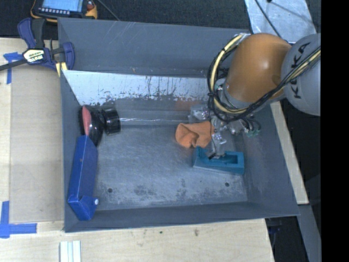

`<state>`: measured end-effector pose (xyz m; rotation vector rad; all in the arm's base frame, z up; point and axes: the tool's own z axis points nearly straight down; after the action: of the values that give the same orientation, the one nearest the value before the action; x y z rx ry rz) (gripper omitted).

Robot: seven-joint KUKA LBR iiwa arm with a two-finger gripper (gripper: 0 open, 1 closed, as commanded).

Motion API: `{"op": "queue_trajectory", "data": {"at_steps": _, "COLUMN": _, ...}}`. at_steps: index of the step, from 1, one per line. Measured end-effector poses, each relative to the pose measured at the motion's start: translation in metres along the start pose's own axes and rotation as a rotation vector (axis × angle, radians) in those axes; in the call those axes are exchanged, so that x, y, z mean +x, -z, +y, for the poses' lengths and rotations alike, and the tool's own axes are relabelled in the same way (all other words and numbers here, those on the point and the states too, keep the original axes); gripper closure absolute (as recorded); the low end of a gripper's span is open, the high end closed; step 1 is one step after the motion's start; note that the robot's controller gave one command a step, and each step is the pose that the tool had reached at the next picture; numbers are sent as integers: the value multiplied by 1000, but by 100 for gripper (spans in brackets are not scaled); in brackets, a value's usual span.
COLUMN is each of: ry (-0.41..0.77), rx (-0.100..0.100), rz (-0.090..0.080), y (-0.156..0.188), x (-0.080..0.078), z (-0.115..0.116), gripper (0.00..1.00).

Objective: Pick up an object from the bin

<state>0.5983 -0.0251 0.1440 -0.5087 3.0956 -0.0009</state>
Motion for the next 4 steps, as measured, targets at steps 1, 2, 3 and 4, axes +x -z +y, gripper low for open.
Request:
{"op": "queue_trajectory", "data": {"at_steps": 1, "ry": 24, "rx": -1, "rz": 2, "y": 8, "x": 28, "z": -14, "gripper": 0}}
{"op": "queue_trajectory", "data": {"at_steps": 2, "ry": -150, "rx": -1, "rz": 1, "y": -43, "x": 47, "z": -43, "gripper": 0}}
{"op": "queue_trajectory", "data": {"at_steps": 3, "ry": -8, "rx": -13, "rz": 20, "y": -69, "x": 49, "z": -60, "gripper": 100}}
{"op": "queue_trajectory", "data": {"at_steps": 4, "ry": -9, "rx": -13, "rz": 20, "y": -69, "x": 49, "z": -60, "gripper": 100}}
